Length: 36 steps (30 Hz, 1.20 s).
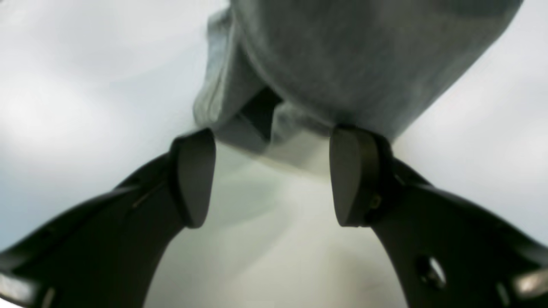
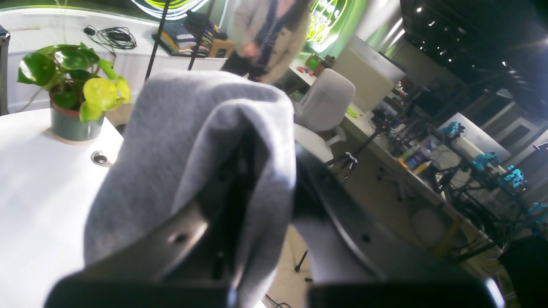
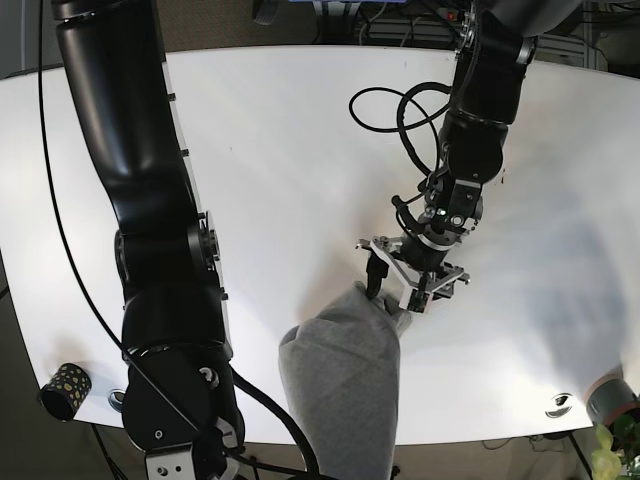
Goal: Fold the T-shirt properly
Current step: 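Grasp the hanging grey shirt with the left gripper below the right gripper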
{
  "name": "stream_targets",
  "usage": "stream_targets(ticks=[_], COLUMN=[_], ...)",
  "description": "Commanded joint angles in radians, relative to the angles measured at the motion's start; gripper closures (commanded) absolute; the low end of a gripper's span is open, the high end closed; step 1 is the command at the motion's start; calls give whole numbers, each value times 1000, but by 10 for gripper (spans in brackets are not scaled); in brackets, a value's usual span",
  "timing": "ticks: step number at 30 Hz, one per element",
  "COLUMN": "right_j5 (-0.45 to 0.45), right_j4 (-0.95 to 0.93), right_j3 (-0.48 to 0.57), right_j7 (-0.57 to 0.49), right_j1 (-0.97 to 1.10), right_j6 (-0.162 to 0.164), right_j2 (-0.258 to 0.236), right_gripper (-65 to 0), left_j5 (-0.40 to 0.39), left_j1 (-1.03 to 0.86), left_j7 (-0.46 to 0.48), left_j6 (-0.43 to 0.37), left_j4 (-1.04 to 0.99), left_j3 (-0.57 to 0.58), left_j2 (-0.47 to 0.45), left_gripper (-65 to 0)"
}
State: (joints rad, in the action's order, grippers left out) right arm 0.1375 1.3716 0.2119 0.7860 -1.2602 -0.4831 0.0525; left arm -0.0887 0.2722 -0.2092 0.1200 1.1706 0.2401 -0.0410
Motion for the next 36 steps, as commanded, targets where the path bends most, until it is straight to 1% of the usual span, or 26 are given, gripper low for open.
stream_targets(ticks=[1, 6, 7, 11, 16, 18, 21, 23, 25, 26, 27, 30, 36], right_j5=[7, 6, 6, 9, 9, 9, 9, 9, 9, 7, 7, 6, 6], right_j4=[12, 12, 12, 12, 12, 12, 12, 12, 12, 12, 12, 12, 12], right_j3=[-7, -9, -9, -10, -10, -10, -10, -10, -10, -10, -10, -10, -10], right_j7=[-40, -40, -40, -40, -40, -40, -40, -40, -40, -40, -40, -40, -40], right_j1=[-45, -45, -45, -45, -45, -45, -45, -45, -45, -45, -45, -45, -45], right_j6=[7, 7, 7, 7, 7, 7, 7, 7, 7, 7, 7, 7, 7], right_j2=[-1, -4, -4, -21, -23, -23, -23, -24, -24, -24, -24, -24, -23], right_gripper=[0, 0, 0, 0, 0, 0, 0, 0, 0, 0, 0, 0, 0], left_j5=[-7, -7, -12, -69, -116, -150, -222, -274, -305, -313, -314, -317, -317], left_j1=[25, 20, 20, 23, 46, 65, 89, 100, 101, 100, 100, 49, -17], left_j7=[27, 27, 27, 27, 24, -2, -46, -83, -131, -158, -172, -227, -232], left_j6=[4, 4, 5, 43, 51, 51, 65, 126, 197, 224, 235, 238, 240], left_j4=[30, 61, 61, 59, 30, 10, -19, -22, -5, 16, 33, 116, 208], left_j3=[-2, 6, 6, 0, 5, 8, 8, 28, 37, 29, 20, -2, -2], left_j2=[25, 37, 56, 77, 82, 82, 83, 79, 74, 65, 53, 17, -32], left_gripper=[-394, -394, -394, -394, -394, -394, -394, -394, -394, -394, -394, -393, -393])
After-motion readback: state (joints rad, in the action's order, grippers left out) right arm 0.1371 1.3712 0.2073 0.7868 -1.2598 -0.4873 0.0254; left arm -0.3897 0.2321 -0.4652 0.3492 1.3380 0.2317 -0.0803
